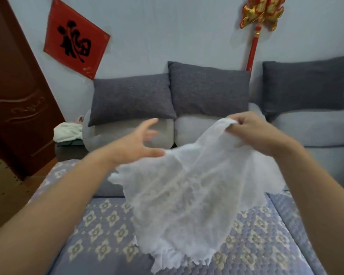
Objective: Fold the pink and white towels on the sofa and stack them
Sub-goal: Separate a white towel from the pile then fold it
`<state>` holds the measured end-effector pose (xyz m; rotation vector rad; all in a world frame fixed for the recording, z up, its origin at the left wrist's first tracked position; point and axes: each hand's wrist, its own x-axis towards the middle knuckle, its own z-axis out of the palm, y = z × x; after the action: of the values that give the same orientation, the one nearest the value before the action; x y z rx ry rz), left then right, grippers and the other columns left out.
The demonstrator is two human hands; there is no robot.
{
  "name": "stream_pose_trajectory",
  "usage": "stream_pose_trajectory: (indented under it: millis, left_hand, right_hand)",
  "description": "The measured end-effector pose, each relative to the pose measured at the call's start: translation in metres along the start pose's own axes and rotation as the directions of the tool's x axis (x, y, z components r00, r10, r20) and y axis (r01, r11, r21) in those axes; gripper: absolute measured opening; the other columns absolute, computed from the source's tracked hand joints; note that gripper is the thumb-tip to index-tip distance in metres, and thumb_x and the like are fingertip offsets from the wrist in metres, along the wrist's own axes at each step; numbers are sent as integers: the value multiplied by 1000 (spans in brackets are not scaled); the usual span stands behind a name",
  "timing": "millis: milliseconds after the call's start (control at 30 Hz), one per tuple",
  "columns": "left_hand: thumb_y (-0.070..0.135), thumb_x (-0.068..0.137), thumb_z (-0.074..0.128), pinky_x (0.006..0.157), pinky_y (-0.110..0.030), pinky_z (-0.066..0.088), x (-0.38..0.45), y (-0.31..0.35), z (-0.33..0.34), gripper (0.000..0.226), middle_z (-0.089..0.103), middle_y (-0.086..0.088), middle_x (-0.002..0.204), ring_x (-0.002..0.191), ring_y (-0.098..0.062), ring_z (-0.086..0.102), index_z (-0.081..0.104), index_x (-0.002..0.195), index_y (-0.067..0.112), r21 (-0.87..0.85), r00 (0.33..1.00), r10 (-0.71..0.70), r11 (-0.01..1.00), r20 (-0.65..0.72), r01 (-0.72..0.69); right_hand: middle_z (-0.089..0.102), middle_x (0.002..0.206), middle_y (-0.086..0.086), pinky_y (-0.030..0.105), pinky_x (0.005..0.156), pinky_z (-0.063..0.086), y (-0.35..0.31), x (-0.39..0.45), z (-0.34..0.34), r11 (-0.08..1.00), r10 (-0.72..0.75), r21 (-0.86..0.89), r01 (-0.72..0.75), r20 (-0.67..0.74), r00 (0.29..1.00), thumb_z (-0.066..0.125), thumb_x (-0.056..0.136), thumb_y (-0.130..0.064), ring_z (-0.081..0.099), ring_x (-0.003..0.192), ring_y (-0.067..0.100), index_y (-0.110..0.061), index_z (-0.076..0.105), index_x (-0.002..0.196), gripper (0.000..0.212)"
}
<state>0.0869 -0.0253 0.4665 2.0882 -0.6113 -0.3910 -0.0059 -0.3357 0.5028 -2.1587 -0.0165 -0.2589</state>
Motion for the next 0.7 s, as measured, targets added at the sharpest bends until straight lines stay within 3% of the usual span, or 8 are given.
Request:
stream_pose_trajectory:
  millis: [67, 133, 233, 300, 467, 600, 667, 700]
  left_hand:
    - [62, 62, 85, 108, -33, 43, 0, 20, 43, 110, 49, 10, 147, 136, -6, 46, 21, 150, 52, -58, 980, 140, 989, 140, -133]
    - [38, 79, 84, 105, -33, 48, 3, 37, 78, 85, 57, 9, 138, 126, -7, 56, 34, 147, 43, -87, 955, 251, 967, 156, -240]
    - [10, 85, 64, 69, -29, 48, 1, 44, 95, 33, 64, 7, 96, 86, -12, 61, 57, 109, 32, 186, 952, 268, 953, -146, -240]
    - [4, 80, 53, 57, -33, 37, 2, 28, 88, 17, 56, 2, 74, 69, -21, 52, 50, 80, 20, 323, 942, 213, 938, -260, -123]
    - [19, 71, 38, 55, -35, 32, 1, -26, 53, 14, 49, -4, 56, 60, -29, 46, 43, 59, 11, 366, 916, 99, 929, -388, 55]
    - [9, 85, 44, 59, -34, 30, -12, -30, 34, 20, 43, -7, 61, 59, -16, 40, 44, 65, 1, 78, 836, 112, 994, -537, -82]
    - [28, 92, 54, 59, -35, 36, -22, -18, 28, 26, 49, -4, 65, 60, -12, 44, 54, 74, 9, 99, 914, 160, 986, -372, -132]
    - [38, 93, 60, 59, -32, 41, -28, -14, 27, 25, 56, 1, 69, 62, -10, 50, 58, 80, 17, 224, 961, 156, 969, -230, -104]
  right_hand:
    - [60, 69, 2, 30, 54, 45, -8, 0, 19, 994, 1, -110, 10, 96, 995, 61, 96, -21, 56, 62, 11, -1, 69, 84, 25]
    - [55, 65, 0, 30, 51, 40, -17, 2, 28, 986, -17, -164, 38, 131, 991, 64, 92, -26, 50, 57, 10, -2, 68, 80, 27]
    - [51, 65, 3, 32, 56, 37, -24, 5, 25, 974, -56, -213, 81, 118, 991, 67, 88, -25, 45, 60, 10, 1, 65, 79, 28]
    - [59, 67, 9, 32, 57, 44, -27, 4, 16, 977, -60, -198, 73, 72, 996, 68, 86, -24, 53, 60, 12, -5, 69, 77, 21]
    - [67, 67, 4, 32, 59, 49, -24, 3, 2, 999, -2, -45, 2, -7, 1000, 70, 87, -25, 60, 62, 13, -16, 74, 73, 16]
    - [71, 72, 8, 31, 59, 49, -4, 12, -4, 989, 73, -132, -73, -6, 997, 71, 87, -25, 61, 63, 13, -15, 75, 75, 17]
    - [71, 71, 0, 29, 60, 51, 9, 20, -8, 977, 56, -197, -82, -131, 990, 70, 86, -21, 62, 66, 12, -22, 77, 74, 13]
    - [71, 73, -4, 30, 63, 52, 15, 24, -9, 969, 25, -235, -75, -211, 977, 68, 85, -19, 64, 70, 13, -24, 77, 76, 14]
